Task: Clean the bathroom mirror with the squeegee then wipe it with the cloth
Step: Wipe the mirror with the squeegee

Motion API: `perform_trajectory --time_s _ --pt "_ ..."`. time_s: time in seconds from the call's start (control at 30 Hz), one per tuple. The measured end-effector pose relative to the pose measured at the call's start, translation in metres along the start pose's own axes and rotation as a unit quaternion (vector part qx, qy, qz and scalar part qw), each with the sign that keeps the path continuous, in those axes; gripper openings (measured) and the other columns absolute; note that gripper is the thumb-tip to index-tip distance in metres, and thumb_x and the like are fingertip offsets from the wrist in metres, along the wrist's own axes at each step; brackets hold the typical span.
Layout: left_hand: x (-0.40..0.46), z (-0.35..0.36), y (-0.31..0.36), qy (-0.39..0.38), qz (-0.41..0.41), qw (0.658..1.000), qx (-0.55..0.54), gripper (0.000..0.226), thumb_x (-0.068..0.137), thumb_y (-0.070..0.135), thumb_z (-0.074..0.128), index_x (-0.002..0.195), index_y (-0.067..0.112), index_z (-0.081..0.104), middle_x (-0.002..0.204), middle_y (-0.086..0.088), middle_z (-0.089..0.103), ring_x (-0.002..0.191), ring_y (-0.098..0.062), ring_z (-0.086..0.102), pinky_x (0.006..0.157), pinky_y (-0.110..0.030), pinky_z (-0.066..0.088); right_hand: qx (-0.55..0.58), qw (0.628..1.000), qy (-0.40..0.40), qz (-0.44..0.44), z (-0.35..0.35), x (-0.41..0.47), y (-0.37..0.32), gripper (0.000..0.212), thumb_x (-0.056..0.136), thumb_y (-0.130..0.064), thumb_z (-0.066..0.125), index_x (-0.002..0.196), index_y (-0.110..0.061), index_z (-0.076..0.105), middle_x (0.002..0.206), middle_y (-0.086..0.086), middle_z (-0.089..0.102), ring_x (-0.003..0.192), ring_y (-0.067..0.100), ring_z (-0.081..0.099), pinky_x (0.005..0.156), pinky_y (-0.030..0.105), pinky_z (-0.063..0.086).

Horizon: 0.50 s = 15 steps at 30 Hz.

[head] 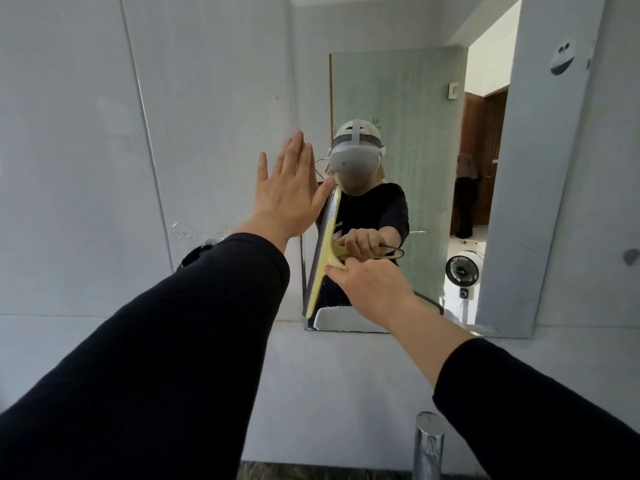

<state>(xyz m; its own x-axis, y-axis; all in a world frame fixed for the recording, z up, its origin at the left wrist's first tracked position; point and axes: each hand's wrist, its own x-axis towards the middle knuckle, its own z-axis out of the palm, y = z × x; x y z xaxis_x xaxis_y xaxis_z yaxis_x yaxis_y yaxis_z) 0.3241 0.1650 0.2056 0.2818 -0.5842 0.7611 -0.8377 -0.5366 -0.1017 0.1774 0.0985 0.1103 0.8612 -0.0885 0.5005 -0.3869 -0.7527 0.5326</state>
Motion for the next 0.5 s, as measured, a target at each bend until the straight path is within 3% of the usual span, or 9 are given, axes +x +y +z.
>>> perform_trajectory --time_s 0.13,0.23,0.37,0.43,0.5 --pt "-0.010 0.005 0.008 -0.017 0.013 1.000 0.014 0.076 0.096 0.058 0.021 0.152 0.011 0.002 0.161 -0.004 -0.011 0.148 -0.017 -0.007 0.119 -0.051 -0.003 -0.012 1.000 -0.020 -0.007 0.002 -0.007 0.007 0.038 0.094 -0.007 0.043 0.130 -0.019 0.046 0.095 0.007 0.064 0.074 0.024 0.065 0.051 0.030 0.040" --pt "-0.013 0.009 0.012 -0.020 0.008 1.000 0.010 0.077 0.096 0.057 0.024 0.152 0.010 0.000 0.161 -0.005 -0.013 0.148 -0.017 -0.008 0.119 -0.049 -0.001 -0.028 0.999 -0.023 -0.009 0.002 -0.020 0.019 0.037 0.094 -0.004 0.039 0.127 -0.018 0.050 0.093 0.007 0.063 0.073 0.026 0.063 0.046 0.029 0.031" --pt "-0.013 0.007 0.021 -0.022 -0.001 1.000 0.013 0.080 0.095 0.055 0.031 0.151 0.008 0.002 0.161 -0.008 -0.010 0.148 -0.020 -0.006 0.118 -0.051 -0.002 -0.045 0.999 -0.023 0.000 0.008 -0.050 0.042 0.039 0.095 -0.006 0.038 0.127 -0.022 0.052 0.085 0.005 0.061 0.059 0.021 0.043 0.041 0.026 0.018" --pt "-0.020 0.009 0.028 -0.020 0.011 1.000 0.014 0.079 0.095 0.053 0.034 0.152 0.009 0.001 0.161 -0.007 -0.010 0.148 -0.020 -0.007 0.116 -0.054 -0.002 -0.049 0.999 -0.020 0.005 0.010 -0.054 0.043 0.032 0.089 -0.007 0.050 0.113 -0.024 0.062 0.074 0.003 0.060 0.053 0.020 0.043 0.041 0.023 0.014" --pt "-0.029 0.013 0.038 -0.013 0.031 0.999 0.009 0.078 0.095 0.049 0.037 0.152 0.011 0.000 0.161 -0.006 -0.011 0.148 -0.020 -0.009 0.116 -0.055 -0.002 -0.062 0.998 -0.013 0.031 0.010 -0.053 0.041 0.020 0.066 -0.007 0.073 0.078 -0.023 0.070 0.051 0.001 0.054 0.037 0.020 0.044 0.044 0.020 0.015"
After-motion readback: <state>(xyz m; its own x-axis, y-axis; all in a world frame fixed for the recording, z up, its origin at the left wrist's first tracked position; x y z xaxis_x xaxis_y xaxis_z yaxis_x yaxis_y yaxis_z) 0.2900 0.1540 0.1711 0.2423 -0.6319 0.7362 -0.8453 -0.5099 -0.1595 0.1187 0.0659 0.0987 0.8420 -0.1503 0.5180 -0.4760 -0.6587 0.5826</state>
